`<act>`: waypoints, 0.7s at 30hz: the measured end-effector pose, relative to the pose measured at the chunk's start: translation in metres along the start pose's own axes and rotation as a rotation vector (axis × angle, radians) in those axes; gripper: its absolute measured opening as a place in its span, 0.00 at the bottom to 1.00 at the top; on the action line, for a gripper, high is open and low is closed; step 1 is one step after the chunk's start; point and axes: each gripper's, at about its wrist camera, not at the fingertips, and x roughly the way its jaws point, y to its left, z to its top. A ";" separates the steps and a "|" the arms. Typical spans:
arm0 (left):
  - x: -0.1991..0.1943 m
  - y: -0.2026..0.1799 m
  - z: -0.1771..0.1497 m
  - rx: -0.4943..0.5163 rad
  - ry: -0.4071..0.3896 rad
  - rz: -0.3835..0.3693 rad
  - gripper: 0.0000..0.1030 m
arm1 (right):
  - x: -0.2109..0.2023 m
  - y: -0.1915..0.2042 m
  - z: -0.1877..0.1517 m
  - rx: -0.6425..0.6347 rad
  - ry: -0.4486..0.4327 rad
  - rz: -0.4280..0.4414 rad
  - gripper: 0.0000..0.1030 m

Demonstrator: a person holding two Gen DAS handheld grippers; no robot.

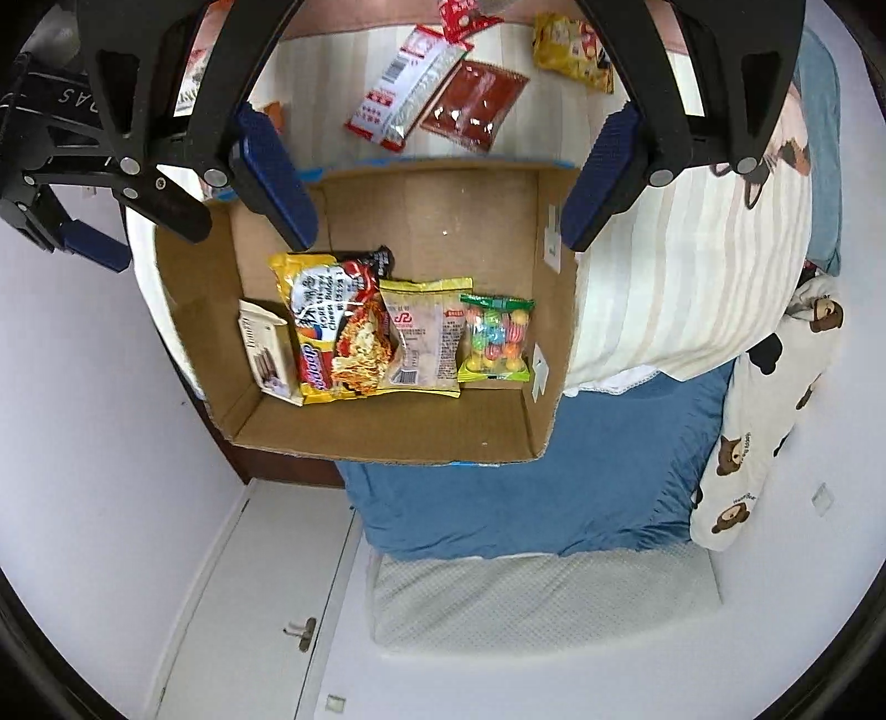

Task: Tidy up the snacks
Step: 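Open both tools to drop the packs and withdraw from the box, then grasp red chocolate bag with left tool while right tool grasps orange chip bag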

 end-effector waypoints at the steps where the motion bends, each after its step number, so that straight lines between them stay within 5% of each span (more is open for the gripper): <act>1: -0.006 -0.001 -0.005 0.002 -0.008 0.001 0.87 | -0.005 0.000 -0.005 0.008 -0.001 0.009 0.96; 8: -0.031 0.000 -0.058 0.027 0.001 0.017 0.87 | -0.028 -0.013 -0.072 0.094 0.055 0.067 0.96; 21: 0.030 0.027 -0.205 0.003 0.319 0.081 0.87 | 0.015 -0.130 -0.290 0.559 0.374 0.022 0.95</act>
